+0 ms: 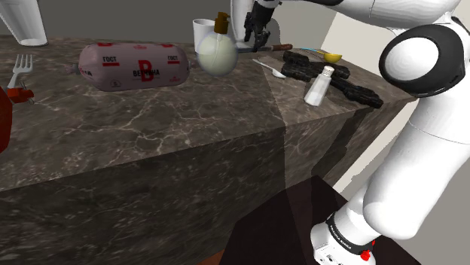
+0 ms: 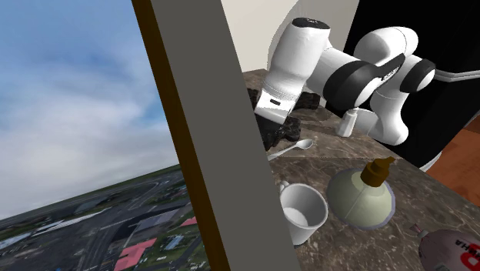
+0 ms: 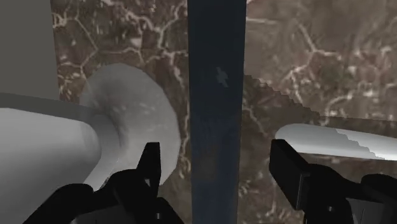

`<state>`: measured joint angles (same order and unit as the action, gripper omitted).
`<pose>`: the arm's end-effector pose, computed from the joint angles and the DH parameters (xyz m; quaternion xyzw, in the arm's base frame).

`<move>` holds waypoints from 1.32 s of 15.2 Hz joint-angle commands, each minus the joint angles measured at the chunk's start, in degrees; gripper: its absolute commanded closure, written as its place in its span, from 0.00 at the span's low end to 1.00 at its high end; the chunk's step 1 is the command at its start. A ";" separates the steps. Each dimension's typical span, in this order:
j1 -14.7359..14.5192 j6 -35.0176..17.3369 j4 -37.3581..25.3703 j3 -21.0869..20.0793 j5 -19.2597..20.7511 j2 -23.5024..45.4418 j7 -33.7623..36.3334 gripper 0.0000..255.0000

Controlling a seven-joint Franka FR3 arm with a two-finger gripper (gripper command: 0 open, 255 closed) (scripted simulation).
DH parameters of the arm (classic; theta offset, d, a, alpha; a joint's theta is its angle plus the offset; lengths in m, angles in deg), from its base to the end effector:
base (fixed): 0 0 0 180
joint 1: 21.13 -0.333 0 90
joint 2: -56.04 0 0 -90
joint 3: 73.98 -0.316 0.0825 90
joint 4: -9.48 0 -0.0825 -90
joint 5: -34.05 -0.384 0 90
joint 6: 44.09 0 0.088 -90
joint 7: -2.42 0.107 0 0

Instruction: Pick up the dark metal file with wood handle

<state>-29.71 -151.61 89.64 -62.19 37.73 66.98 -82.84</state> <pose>0.6395 -0.0269 0.6276 0.7391 0.6559 0.0683 0.1372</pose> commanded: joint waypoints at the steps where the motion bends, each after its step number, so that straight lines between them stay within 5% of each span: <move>1: 0.10 -0.56 1.59 0.03 -0.01 1.22 -0.12 1.00; 9: 0.03 0.84 -1.04 -0.09 -0.20 2.50 -0.02 1.00; 20: 0.80 11.13 -15.07 0.03 -1.24 6.24 -1.22 1.00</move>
<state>-28.98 -141.62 76.20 -62.17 36.59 72.70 -83.99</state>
